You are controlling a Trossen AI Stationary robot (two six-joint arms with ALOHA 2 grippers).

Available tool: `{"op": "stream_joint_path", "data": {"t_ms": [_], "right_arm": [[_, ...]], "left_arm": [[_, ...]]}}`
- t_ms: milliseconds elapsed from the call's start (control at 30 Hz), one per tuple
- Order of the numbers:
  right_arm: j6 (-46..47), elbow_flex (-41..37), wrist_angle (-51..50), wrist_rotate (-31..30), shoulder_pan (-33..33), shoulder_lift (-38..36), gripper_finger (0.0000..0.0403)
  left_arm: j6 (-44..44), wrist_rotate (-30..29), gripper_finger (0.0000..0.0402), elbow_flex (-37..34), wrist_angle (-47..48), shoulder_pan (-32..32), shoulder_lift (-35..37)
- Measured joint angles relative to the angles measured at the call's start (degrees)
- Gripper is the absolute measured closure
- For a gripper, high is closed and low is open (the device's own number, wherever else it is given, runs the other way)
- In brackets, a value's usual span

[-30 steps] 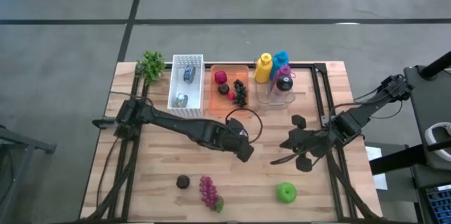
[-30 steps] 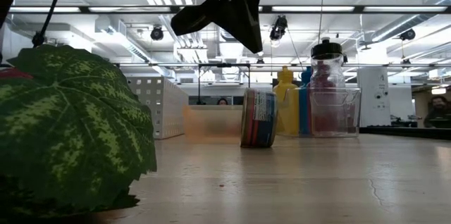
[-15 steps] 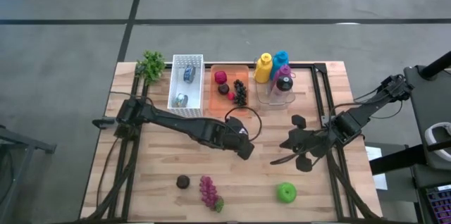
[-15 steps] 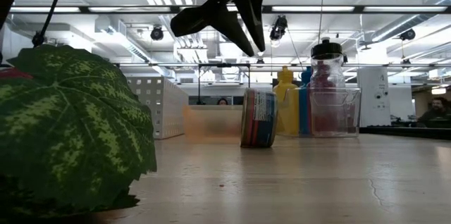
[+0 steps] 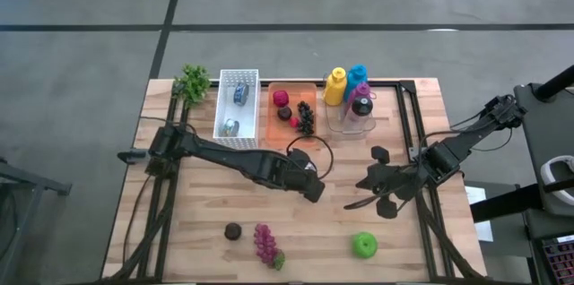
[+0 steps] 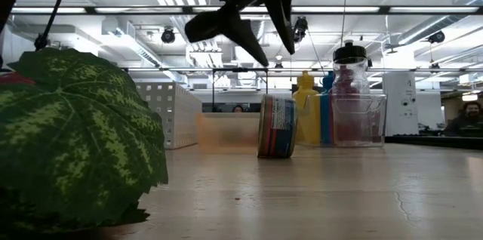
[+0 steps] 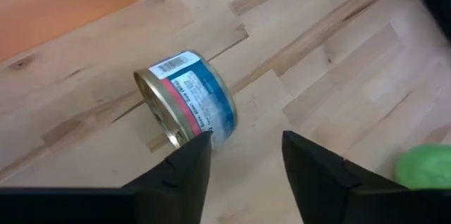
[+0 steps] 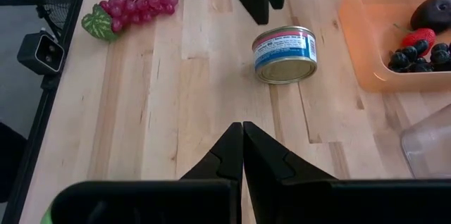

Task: Pick & Place Food Item
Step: Put the blue tuna can into the white bin

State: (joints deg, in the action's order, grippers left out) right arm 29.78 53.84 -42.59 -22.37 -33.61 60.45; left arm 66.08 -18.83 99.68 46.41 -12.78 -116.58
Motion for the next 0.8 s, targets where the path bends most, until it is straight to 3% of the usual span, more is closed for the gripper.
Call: {"op": "stream_joint_path", "data": {"t_ms": [167, 533, 633, 800], "right_arm": [[0.00, 0.00, -0.01, 0.00, -0.02, -0.02, 0.0394], [0.00, -0.02, 0.02, 0.00, -0.01, -0.02, 0.0394], [0.00, -0.02, 0.07, 0.00, 0.01, -0.02, 0.0394], [0.00, -0.02, 0.07, -0.02, -0.01, -0.07, 0.0394]], "left_arm": [[0.10, 0.01, 0.0178, -1.01, -0.44, 0.02, -1.84], [-0.19, -5.47, 0.0019, -2.68, -2.02, 0.46, -2.42], [-0.22, -6.95, 0.0005, -4.27, -4.31, 0.50, -2.55], [-0.22, -6.91, 0.0015, -7.87, -10.53, 0.55, -2.71]]}}
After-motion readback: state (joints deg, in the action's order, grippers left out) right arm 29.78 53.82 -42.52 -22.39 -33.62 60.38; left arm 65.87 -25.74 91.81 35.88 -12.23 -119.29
